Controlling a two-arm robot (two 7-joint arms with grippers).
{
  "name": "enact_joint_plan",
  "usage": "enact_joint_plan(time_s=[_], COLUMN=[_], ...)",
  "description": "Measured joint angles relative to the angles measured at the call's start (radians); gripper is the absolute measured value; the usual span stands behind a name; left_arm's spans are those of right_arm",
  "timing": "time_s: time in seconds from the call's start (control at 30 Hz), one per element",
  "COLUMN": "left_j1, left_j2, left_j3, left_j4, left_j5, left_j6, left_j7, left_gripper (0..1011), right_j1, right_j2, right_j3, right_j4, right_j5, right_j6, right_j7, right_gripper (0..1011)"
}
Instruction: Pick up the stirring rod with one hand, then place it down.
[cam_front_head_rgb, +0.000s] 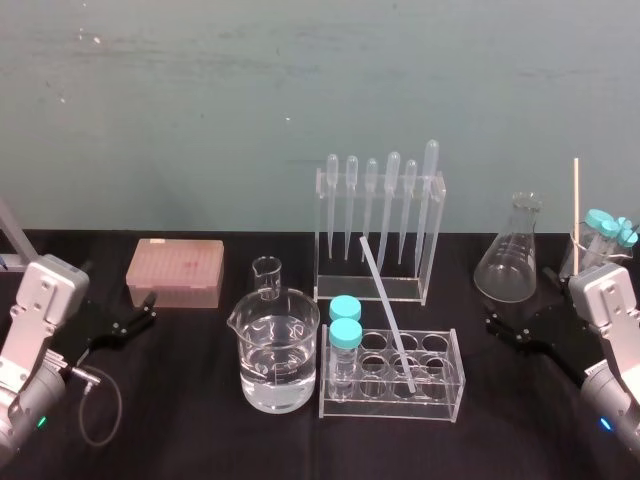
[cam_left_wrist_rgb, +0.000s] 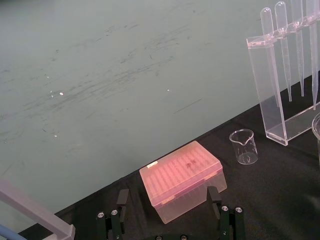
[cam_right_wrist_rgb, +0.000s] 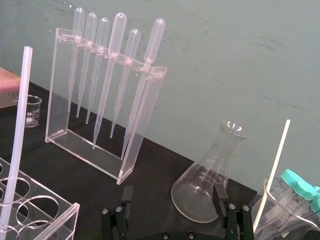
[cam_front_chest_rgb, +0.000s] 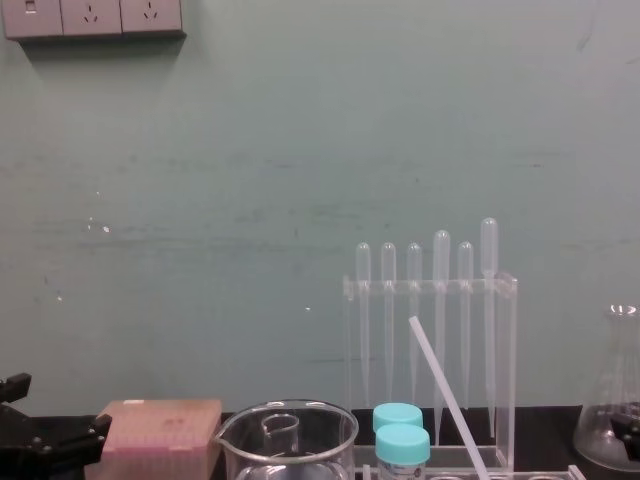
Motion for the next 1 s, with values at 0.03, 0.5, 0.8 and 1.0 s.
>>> enact_joint_plan(time_s=[0.03, 0.5, 0.8, 1.0], left_j1=[0.000, 0.000, 0.000, 0.000], left_j2=[0.000, 0.000, 0.000, 0.000], left_j3=[0.000, 0.000, 0.000, 0.000], left_j4=[0.000, 0.000, 0.000, 0.000], left_j5=[0.000, 0.000, 0.000, 0.000], left_j6=[0.000, 0.000, 0.000, 0.000], left_j7=[0.000, 0.000, 0.000, 0.000], left_gripper=[1000, 1000, 1000, 1000], right_j1=[0.000, 0.000, -0.002, 0.002], right_j2=[0.000, 0.000, 0.000, -0.014], right_j3=[0.000, 0.000, 0.024, 0.090], right_j4=[0.000, 0.000, -0.016, -0.071], right_j5=[0.000, 0.000, 0.044, 0.250], right_j6=[0.000, 0.000, 0.028, 0.102], right_j7=[0.000, 0.000, 0.042, 0.213], right_gripper=[1000, 1000, 1000, 1000])
